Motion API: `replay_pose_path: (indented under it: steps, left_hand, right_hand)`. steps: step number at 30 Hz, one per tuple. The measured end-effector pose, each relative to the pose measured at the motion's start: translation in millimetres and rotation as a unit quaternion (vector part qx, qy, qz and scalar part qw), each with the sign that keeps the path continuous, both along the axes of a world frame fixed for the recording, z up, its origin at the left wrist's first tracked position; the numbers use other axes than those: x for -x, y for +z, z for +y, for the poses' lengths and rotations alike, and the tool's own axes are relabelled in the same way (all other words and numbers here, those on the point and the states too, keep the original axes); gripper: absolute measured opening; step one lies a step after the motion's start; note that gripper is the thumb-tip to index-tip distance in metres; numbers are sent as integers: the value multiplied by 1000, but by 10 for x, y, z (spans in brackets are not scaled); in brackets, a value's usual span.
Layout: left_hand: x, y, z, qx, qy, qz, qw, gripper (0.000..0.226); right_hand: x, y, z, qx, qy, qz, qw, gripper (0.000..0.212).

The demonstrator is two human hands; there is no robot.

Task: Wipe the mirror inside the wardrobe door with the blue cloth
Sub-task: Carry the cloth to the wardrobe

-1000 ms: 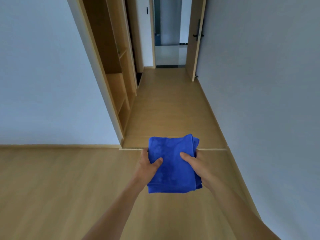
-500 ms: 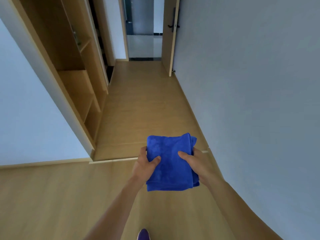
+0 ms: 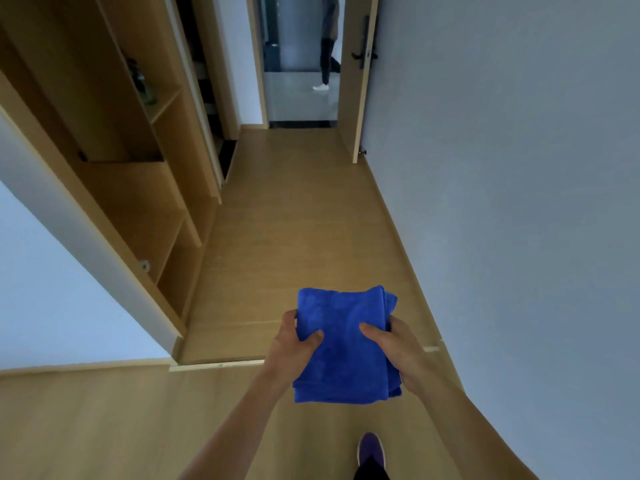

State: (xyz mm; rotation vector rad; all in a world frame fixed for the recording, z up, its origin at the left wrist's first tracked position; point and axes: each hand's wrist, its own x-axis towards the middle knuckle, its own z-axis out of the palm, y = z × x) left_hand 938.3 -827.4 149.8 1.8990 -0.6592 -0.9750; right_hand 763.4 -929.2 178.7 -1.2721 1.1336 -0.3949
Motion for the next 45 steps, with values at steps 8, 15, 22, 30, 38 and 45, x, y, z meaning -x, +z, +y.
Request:
replay_pose_path:
  steps: [8,15,22,30,38,45]
  left_hand:
    - [-303,108,-1337,-2,71,-23,997,57]
    - [-624,170,-2124,0,113,-28,993,58]
    - [-1256,72,-2606,-13,140,-24,990,58]
    - [-2498,-43,-3309,13,159,0,987,59]
    - [-3477,4,-3598,27,207,-2,978,59]
    - [-4065,-3,-4007,9,257,-50,965,52]
  right_hand:
    - [-468,55,-1583,-6,84,-15,996,21]
    - [-916,176,-2510,10,124,-26,992,15]
    - [-1676,40,-3124,5,160,-11,987,17]
    - [-2937,55,-3802,23,186,-9,982,17]
    - [-4036,94,-4250,14,231,-9,973,23]
    - [-4788,73,-4717,20,285,-33,958,20]
